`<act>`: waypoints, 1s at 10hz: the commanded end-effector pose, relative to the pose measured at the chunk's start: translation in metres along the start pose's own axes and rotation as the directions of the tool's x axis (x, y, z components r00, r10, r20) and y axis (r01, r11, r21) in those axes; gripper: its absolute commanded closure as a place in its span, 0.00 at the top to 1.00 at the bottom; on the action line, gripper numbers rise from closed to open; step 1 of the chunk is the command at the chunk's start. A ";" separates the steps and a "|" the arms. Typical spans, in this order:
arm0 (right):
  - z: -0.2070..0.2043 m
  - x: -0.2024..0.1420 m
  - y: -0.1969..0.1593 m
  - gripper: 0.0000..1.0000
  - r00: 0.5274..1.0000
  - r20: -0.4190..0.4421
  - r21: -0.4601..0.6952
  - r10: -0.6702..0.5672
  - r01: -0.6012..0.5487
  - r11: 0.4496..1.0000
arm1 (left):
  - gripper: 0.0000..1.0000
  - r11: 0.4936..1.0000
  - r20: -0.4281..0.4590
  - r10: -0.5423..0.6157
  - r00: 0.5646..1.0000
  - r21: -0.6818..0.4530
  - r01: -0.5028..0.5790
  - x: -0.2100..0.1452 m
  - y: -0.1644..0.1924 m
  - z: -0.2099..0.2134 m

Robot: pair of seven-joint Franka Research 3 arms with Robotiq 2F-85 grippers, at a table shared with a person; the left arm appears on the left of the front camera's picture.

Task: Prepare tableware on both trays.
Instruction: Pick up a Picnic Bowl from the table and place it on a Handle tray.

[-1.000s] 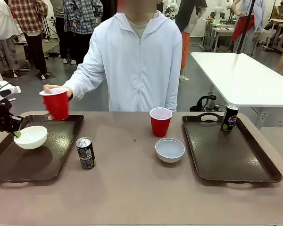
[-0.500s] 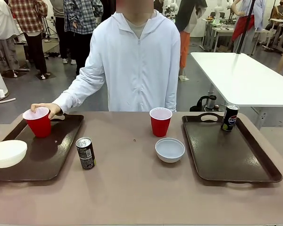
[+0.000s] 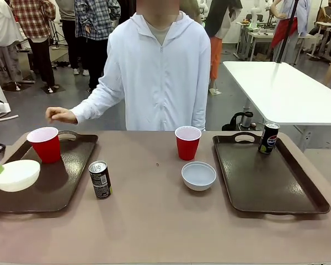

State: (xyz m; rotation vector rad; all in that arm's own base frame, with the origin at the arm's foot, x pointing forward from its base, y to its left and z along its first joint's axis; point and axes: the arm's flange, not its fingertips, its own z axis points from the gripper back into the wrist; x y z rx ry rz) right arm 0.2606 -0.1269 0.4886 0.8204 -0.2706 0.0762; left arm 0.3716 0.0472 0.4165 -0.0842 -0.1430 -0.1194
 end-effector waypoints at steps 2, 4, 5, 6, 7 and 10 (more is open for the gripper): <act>0.000 0.000 0.000 1.00 1.000 0.005 0.017 0.003 -0.003 1.000 | 0.00 0.999 0.072 0.039 0.997 -0.040 -0.036 0.029 -0.005 -0.040; 0.000 0.000 0.000 1.00 1.000 0.005 0.017 0.003 -0.003 1.000 | 0.00 0.999 0.062 0.046 0.997 -0.021 -0.045 0.037 -0.009 -0.060; 0.000 0.000 0.000 1.00 1.000 0.005 0.017 0.003 -0.003 1.000 | 0.00 0.999 0.065 0.043 0.997 -0.011 -0.042 0.044 -0.011 -0.068; 0.000 0.000 0.000 1.00 1.000 0.005 0.017 0.003 -0.003 1.000 | 0.00 0.999 0.071 0.040 0.997 0.005 -0.041 0.047 -0.015 -0.075; 0.000 0.000 0.000 1.00 1.000 0.005 0.017 0.003 -0.003 1.000 | 0.46 0.999 0.074 0.034 0.997 0.017 -0.035 0.045 -0.019 -0.077; 0.000 0.000 0.000 1.00 1.000 0.005 0.017 0.003 -0.003 1.000 | 1.00 0.998 0.066 0.017 0.998 -0.055 -0.014 0.031 -0.026 -0.046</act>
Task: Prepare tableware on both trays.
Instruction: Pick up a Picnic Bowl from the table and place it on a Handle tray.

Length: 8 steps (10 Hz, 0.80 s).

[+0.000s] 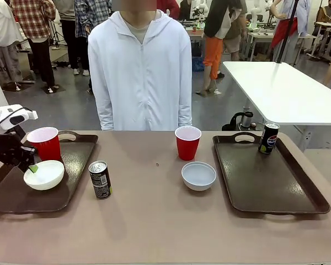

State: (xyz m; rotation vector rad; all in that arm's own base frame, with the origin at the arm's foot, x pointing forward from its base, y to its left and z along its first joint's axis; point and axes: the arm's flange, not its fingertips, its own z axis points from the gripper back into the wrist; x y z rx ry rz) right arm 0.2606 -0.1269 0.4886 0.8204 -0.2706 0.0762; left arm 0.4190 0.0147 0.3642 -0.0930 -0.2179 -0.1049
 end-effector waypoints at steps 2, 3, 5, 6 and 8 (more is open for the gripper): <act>0.000 0.000 0.000 1.00 1.000 0.005 0.017 0.003 -0.003 1.000 | 0.84 0.995 -0.053 -0.002 0.999 -0.102 -0.003 -0.013 -0.007 0.044; 0.000 0.000 0.000 1.00 1.000 0.005 0.017 0.003 -0.003 1.000 | 0.93 0.994 -0.090 -0.017 0.996 -0.111 0.007 -0.010 -0.010 0.056; 0.000 0.000 0.000 1.00 1.000 0.005 0.017 0.003 -0.003 1.000 | 1.00 0.997 -0.124 -0.012 0.992 -0.083 0.001 -0.005 -0.016 0.075; 0.000 0.000 0.000 1.00 1.000 0.005 0.017 0.003 -0.003 1.000 | 1.00 0.997 -0.155 -0.008 0.988 -0.077 -0.004 -0.002 -0.017 0.085; 0.000 0.000 0.000 1.00 1.000 0.005 0.017 0.003 -0.003 1.000 | 1.00 0.999 -0.179 0.019 0.984 -0.045 -0.028 0.009 -0.016 0.099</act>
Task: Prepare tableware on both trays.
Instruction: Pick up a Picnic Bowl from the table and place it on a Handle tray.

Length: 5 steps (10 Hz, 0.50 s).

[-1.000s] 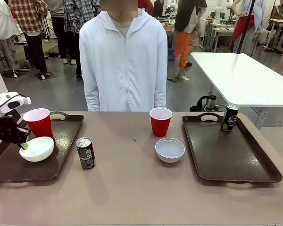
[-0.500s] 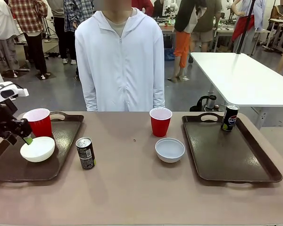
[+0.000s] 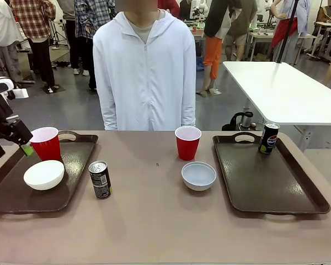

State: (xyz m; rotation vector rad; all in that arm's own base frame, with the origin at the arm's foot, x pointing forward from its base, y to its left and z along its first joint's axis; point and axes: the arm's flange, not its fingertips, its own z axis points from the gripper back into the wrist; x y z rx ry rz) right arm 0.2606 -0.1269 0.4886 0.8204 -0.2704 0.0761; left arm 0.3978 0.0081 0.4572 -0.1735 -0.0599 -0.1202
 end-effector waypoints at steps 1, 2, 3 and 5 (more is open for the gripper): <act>0.000 0.000 0.000 1.00 1.000 0.005 0.017 0.003 -0.003 1.000 | 1.00 0.996 -0.027 0.059 0.998 0.071 -0.057 0.016 0.001 0.006; 0.000 0.000 0.000 1.00 1.000 0.005 0.017 0.003 -0.003 1.000 | 1.00 1.000 0.000 0.000 1.000 0.000 0.000 0.000 0.000 0.000; 0.000 0.000 0.000 1.00 1.000 0.005 0.017 0.003 -0.003 1.000 | 1.00 1.000 0.000 0.000 1.000 0.000 0.000 0.000 0.000 0.000; 0.000 0.000 0.000 1.00 1.000 0.005 0.017 0.003 -0.003 1.000 | 1.00 1.000 0.000 0.000 1.000 0.000 0.000 0.000 0.000 0.000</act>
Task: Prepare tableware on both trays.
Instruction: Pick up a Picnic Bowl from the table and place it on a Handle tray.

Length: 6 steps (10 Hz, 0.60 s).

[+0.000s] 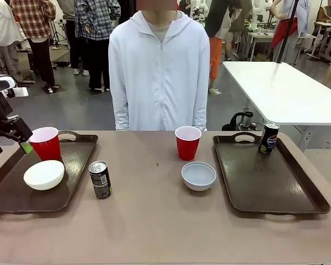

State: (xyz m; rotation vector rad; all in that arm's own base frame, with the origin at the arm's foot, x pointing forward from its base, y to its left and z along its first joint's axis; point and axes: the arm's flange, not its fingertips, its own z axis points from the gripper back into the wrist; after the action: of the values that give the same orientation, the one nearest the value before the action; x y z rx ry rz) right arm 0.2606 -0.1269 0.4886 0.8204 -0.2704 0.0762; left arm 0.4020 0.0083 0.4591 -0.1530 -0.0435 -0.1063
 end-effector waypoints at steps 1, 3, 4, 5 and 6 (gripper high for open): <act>0.000 0.000 0.000 1.00 1.000 0.005 0.017 0.003 -0.003 1.000 | 1.00 1.000 0.016 -0.015 1.000 -0.020 0.015 -0.004 0.000 -0.002; 0.000 0.000 0.000 1.00 1.000 0.000 0.000 0.000 0.000 1.000 | 1.00 0.986 -0.001 -0.046 0.999 -0.161 0.046 0.007 0.027 0.006; 0.012 -0.008 0.013 1.00 1.000 0.005 -0.059 -0.005 0.005 0.998 | 1.00 0.957 0.015 -0.042 0.999 -0.285 0.044 0.007 0.050 0.008; 0.017 -0.007 0.040 1.00 0.999 -0.008 -0.086 0.032 -0.032 0.996 | 1.00 0.919 0.060 -0.075 0.995 -0.384 0.092 -0.002 0.064 0.016; 0.015 -0.001 0.076 1.00 0.997 -0.022 -0.144 0.075 -0.077 0.987 | 1.00 0.880 0.142 -0.092 0.986 -0.452 0.147 -0.011 0.082 0.030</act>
State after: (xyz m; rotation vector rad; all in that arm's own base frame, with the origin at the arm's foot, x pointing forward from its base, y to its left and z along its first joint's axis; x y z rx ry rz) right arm 0.2509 -0.1082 0.5256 0.7407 -0.3036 0.1158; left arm 0.4004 0.0780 0.4655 -0.5098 -0.1287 -0.1759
